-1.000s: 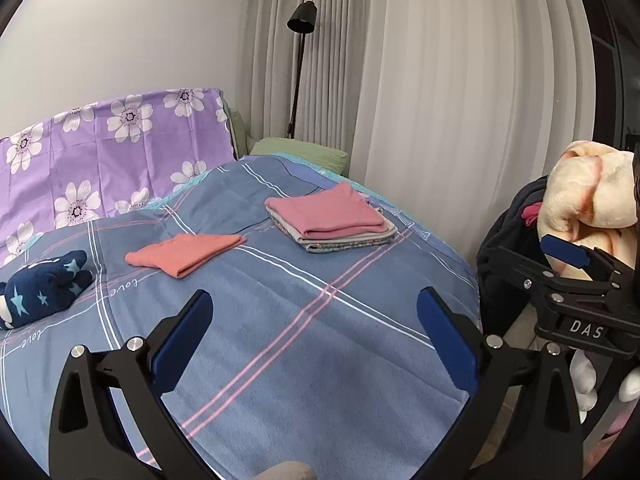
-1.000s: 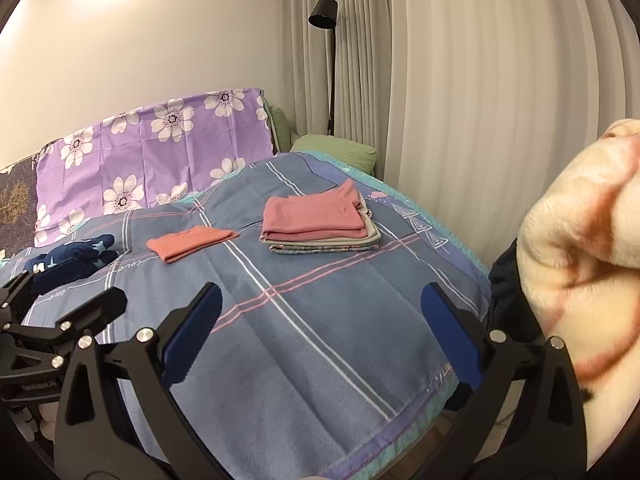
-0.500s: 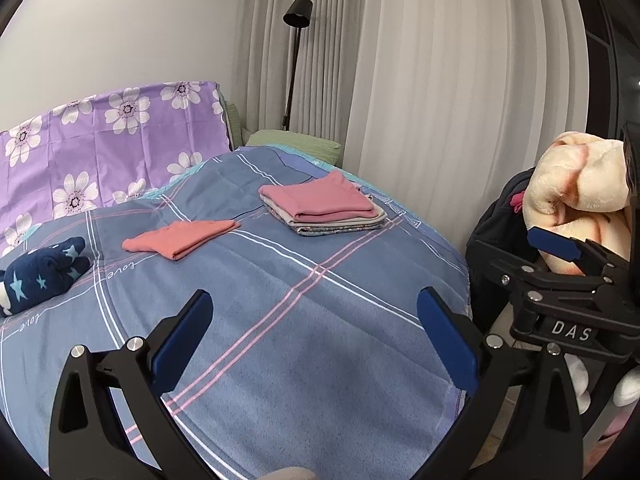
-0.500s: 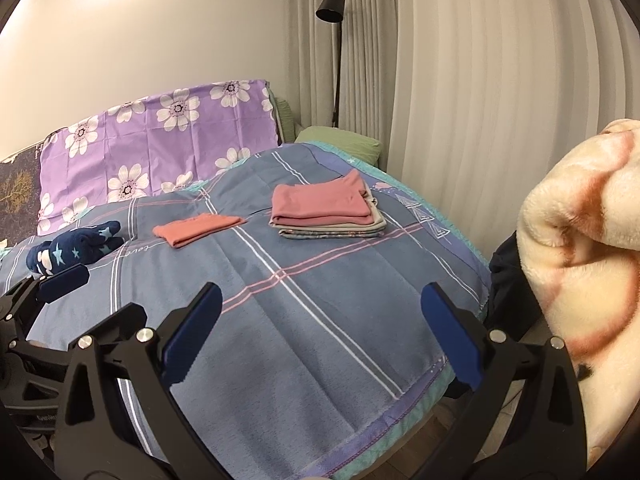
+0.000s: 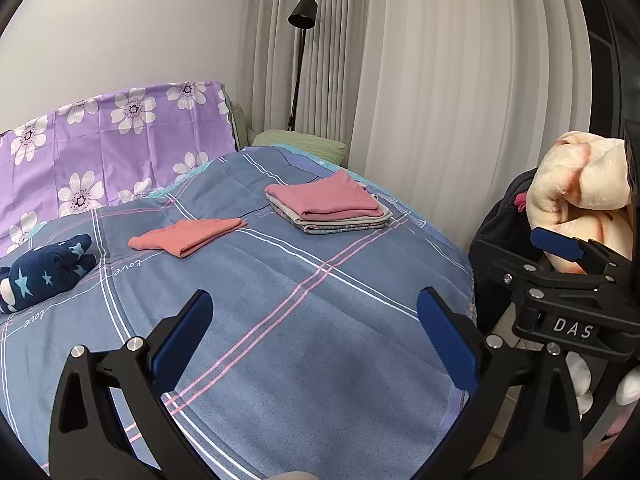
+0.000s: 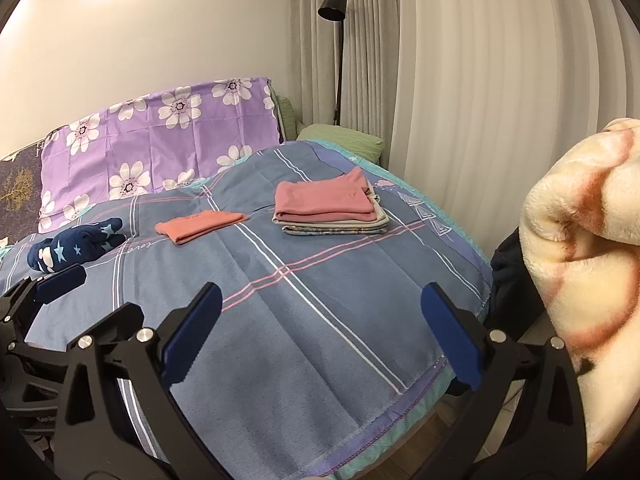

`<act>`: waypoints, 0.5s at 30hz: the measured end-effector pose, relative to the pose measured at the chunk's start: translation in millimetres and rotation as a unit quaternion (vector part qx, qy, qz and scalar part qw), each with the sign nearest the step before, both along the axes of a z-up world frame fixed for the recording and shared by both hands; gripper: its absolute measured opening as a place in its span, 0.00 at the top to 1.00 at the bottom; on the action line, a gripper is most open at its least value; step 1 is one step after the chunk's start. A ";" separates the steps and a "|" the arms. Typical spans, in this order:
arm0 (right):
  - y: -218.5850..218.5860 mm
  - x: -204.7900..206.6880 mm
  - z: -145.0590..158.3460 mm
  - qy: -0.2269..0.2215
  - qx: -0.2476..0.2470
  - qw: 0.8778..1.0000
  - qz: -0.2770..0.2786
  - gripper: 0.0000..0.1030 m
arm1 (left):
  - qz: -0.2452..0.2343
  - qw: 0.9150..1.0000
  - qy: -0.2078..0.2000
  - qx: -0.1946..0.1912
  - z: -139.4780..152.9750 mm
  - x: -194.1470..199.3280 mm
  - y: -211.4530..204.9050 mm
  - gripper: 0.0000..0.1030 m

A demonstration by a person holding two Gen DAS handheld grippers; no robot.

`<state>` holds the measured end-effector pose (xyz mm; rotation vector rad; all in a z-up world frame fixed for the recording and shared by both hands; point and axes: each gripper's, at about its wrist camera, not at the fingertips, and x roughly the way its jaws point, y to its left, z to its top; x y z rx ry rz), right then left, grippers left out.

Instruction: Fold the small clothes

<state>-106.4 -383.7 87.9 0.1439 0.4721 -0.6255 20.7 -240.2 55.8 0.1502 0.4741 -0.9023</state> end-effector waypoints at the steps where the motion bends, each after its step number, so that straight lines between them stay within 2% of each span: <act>1: 0.8 -0.7 -0.4 0.000 0.001 1.000 -0.001 0.02 | 0.001 1.000 0.000 0.000 0.0 0.5 0.1 0.01; 15: 0.3 -1.9 -1.5 0.001 0.001 1.000 -0.002 0.02 | 0.015 1.000 -0.012 0.005 2.0 -0.4 2.4 0.01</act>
